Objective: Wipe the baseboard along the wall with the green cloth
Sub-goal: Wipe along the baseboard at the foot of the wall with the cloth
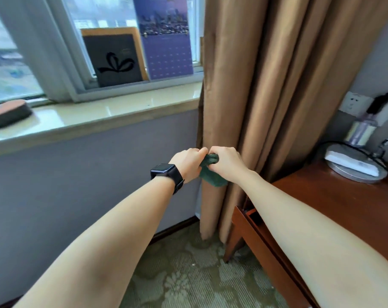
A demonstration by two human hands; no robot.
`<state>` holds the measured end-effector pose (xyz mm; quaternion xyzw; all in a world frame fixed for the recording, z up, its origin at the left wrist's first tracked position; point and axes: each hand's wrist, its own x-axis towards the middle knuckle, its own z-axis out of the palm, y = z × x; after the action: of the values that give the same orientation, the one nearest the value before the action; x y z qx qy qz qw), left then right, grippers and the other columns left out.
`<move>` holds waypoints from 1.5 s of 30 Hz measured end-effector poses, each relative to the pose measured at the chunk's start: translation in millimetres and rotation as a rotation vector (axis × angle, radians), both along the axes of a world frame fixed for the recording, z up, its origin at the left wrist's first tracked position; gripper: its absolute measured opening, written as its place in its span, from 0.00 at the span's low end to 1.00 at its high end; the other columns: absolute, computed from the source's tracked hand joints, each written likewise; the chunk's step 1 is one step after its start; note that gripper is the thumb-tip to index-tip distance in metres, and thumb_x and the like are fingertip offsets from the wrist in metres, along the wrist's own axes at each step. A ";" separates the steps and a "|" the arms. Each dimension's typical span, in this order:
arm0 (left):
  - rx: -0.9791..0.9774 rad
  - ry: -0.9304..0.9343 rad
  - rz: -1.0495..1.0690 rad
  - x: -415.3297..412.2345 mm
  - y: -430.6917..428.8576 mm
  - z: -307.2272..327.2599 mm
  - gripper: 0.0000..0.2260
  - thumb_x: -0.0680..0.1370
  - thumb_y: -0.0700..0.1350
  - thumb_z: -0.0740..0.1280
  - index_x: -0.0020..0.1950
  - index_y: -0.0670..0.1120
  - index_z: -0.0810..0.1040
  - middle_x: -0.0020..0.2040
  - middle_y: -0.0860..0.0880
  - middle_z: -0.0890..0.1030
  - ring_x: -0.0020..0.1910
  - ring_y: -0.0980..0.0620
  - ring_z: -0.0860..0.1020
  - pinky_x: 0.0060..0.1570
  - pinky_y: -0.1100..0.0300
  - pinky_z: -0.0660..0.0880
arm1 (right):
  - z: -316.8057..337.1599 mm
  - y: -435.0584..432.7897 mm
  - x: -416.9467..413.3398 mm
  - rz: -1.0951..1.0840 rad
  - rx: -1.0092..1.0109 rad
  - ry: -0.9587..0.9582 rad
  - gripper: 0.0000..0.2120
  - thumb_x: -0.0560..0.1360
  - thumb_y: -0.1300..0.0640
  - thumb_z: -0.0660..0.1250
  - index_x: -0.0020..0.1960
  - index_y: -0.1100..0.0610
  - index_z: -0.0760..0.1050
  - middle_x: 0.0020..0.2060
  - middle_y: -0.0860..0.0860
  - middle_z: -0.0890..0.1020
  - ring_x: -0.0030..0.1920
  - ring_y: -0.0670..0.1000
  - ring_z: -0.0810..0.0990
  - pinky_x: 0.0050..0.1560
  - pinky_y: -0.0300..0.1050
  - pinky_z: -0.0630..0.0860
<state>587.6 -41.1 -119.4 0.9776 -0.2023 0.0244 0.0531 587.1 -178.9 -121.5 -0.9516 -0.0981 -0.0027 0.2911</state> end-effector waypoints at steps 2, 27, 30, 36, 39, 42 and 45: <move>0.000 0.004 0.060 -5.5 14.1 5.1 0.09 0.74 0.37 0.59 0.54 0.42 0.67 0.52 0.43 0.77 0.46 0.39 0.76 0.39 0.52 0.71 | 3.8 16.1 1.9 0.043 -0.012 -0.007 0.05 0.67 0.59 0.65 0.38 0.50 0.71 0.36 0.52 0.77 0.41 0.58 0.74 0.37 0.45 0.71; -0.037 0.132 0.278 -42.5 237.4 -36.3 0.12 0.75 0.37 0.58 0.59 0.42 0.68 0.54 0.41 0.76 0.48 0.40 0.77 0.38 0.55 0.70 | -34.0 244.0 -3.0 0.343 -0.028 0.099 0.13 0.69 0.63 0.64 0.51 0.51 0.78 0.44 0.53 0.81 0.46 0.55 0.77 0.44 0.47 0.76; -0.041 0.133 0.261 -41.0 252.3 -47.2 0.13 0.75 0.37 0.58 0.59 0.42 0.68 0.54 0.42 0.77 0.48 0.40 0.77 0.40 0.55 0.70 | -44.7 256.5 -5.4 0.313 -0.019 0.119 0.13 0.69 0.63 0.64 0.51 0.51 0.78 0.44 0.54 0.81 0.44 0.56 0.77 0.44 0.47 0.76; -0.050 0.172 0.237 -44.1 264.0 -92.2 0.12 0.75 0.38 0.59 0.58 0.42 0.68 0.54 0.43 0.76 0.49 0.40 0.76 0.40 0.55 0.68 | -88.8 266.4 -10.1 0.309 -0.061 0.169 0.12 0.69 0.61 0.66 0.52 0.53 0.77 0.44 0.54 0.81 0.46 0.57 0.77 0.45 0.49 0.76; -0.054 0.158 0.258 -45.1 267.6 -129.1 0.12 0.76 0.40 0.60 0.59 0.42 0.68 0.54 0.43 0.76 0.50 0.41 0.76 0.42 0.54 0.70 | -121.8 269.4 -9.7 0.356 -0.055 0.212 0.12 0.68 0.56 0.68 0.52 0.53 0.76 0.44 0.53 0.81 0.46 0.55 0.78 0.46 0.49 0.77; -0.066 0.129 0.293 -44.7 270.7 -175.5 0.12 0.76 0.40 0.60 0.59 0.43 0.68 0.54 0.43 0.76 0.50 0.41 0.76 0.42 0.53 0.70 | -160.7 270.3 -8.3 0.382 -0.015 0.255 0.12 0.68 0.51 0.66 0.52 0.49 0.75 0.43 0.50 0.80 0.45 0.52 0.77 0.44 0.45 0.75; -0.068 0.114 0.308 -44.0 274.6 -235.7 0.13 0.76 0.41 0.60 0.60 0.44 0.68 0.55 0.43 0.77 0.51 0.41 0.76 0.43 0.52 0.71 | -218.8 271.0 -5.0 0.415 0.009 0.269 0.14 0.70 0.52 0.63 0.55 0.52 0.75 0.47 0.51 0.81 0.47 0.52 0.77 0.48 0.48 0.76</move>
<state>543.6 233.5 -355.2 0.9945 -0.0460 -0.0162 0.0931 582.1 92.1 -340.2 -0.9015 -0.2518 0.1835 0.3002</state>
